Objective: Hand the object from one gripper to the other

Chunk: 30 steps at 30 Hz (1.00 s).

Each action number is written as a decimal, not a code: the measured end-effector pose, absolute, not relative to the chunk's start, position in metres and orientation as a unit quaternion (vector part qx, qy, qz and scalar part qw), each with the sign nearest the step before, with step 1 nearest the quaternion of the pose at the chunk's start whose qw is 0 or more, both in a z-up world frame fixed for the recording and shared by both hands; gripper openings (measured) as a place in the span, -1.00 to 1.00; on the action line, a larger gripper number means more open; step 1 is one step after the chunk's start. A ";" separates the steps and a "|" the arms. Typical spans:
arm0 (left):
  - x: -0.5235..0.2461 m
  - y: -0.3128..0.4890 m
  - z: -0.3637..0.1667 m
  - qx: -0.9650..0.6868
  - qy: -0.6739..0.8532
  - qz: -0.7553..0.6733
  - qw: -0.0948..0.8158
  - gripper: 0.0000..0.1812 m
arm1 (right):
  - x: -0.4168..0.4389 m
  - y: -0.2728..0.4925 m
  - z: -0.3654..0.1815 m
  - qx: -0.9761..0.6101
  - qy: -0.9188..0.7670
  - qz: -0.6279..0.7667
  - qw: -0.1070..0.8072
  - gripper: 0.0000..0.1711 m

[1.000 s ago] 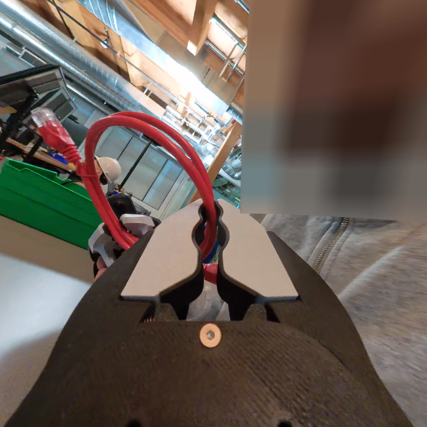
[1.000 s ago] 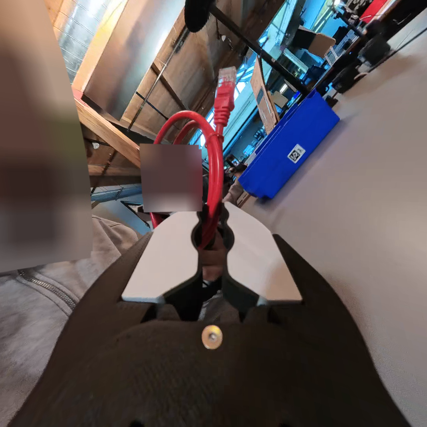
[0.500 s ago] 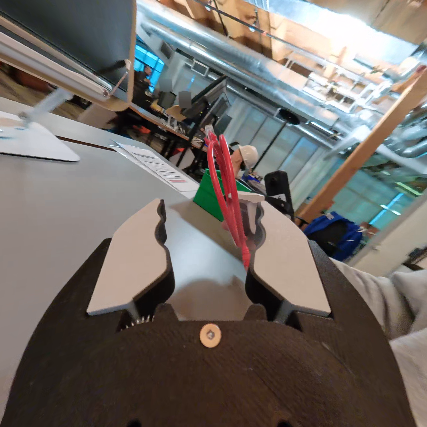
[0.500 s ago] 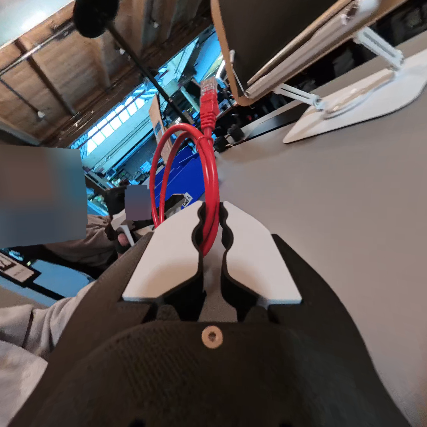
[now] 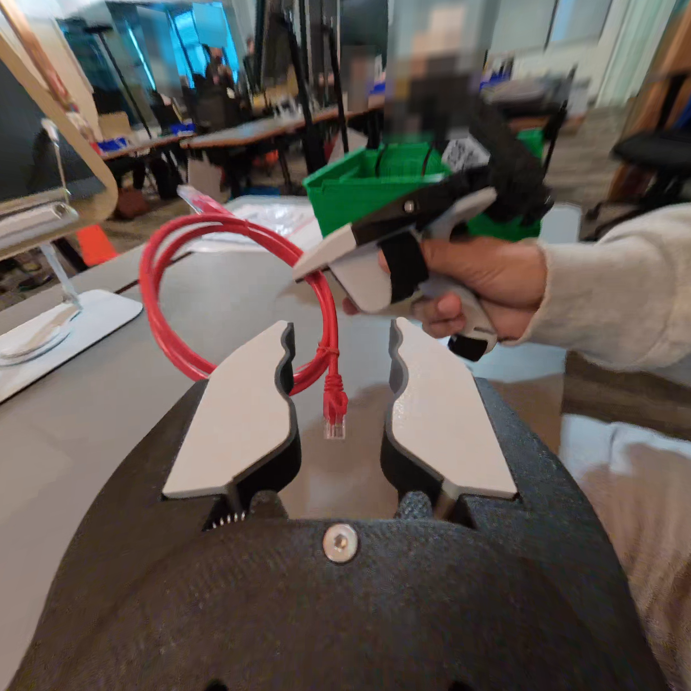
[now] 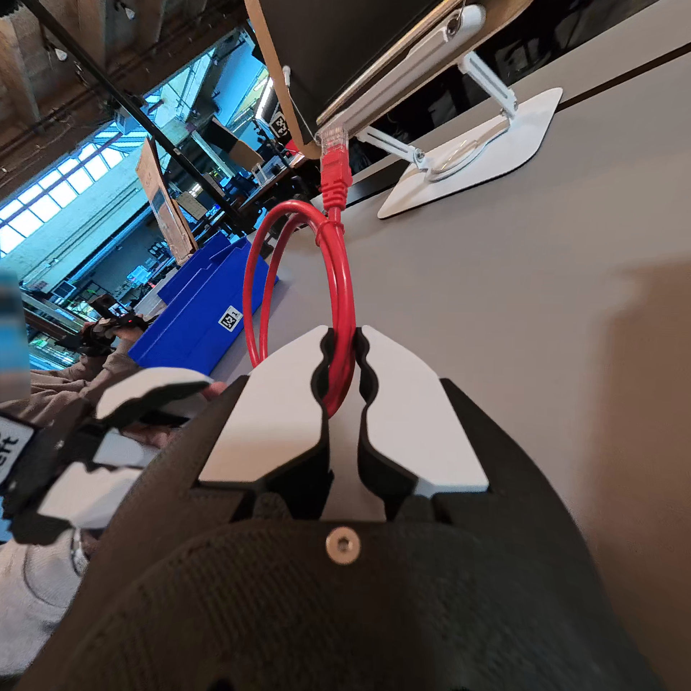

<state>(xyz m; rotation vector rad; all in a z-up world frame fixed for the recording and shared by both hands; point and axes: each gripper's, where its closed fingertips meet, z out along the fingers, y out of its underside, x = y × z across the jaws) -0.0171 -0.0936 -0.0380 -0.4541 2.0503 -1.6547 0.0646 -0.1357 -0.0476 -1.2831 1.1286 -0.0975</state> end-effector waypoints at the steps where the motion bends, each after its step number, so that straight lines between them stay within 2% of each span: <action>1: -0.015 -0.097 -0.047 -0.161 0.762 -0.577 0.248 -0.44 | 0.063 -0.133 -0.049 -0.564 0.500 -0.036 0.656 -0.87; 6: 0.001 -0.095 -0.074 -0.148 0.798 -0.480 0.332 -0.47 | 0.051 -0.123 -0.052 -0.559 0.504 -0.013 0.658 -0.87; 7: 0.004 -0.093 -0.075 -0.145 0.798 -0.469 0.349 -0.52 | 0.050 -0.123 -0.052 -0.561 0.504 -0.012 0.657 -0.87; 10: 0.011 -0.090 -0.072 -0.109 0.793 -0.430 0.417 -0.51 | 0.049 -0.125 -0.053 -0.563 0.506 -0.017 0.653 -0.87; 16: 0.017 -0.089 -0.099 -0.068 0.821 -0.345 0.450 -0.51 | 0.048 -0.124 -0.055 -0.563 0.506 -0.008 0.653 -0.86; 18: 0.019 -0.087 -0.098 -0.053 0.817 -0.325 0.473 -0.63 | 0.047 -0.122 -0.055 -0.561 0.504 -0.003 0.656 -0.87; 20: 0.020 -0.085 -0.096 -0.057 0.815 -0.324 0.478 -0.75 | 0.046 -0.121 -0.053 -0.562 0.500 -0.002 0.659 -0.86; 26: 0.017 -0.087 -0.086 -0.050 0.806 -0.351 0.475 -0.81 | 0.041 -0.117 -0.035 -0.558 0.446 0.004 0.700 -0.83; 30: 0.014 -0.088 -0.075 -0.072 0.795 -0.399 0.452 -0.81 | 0.038 -0.116 -0.028 -0.564 0.411 -0.005 0.717 -0.66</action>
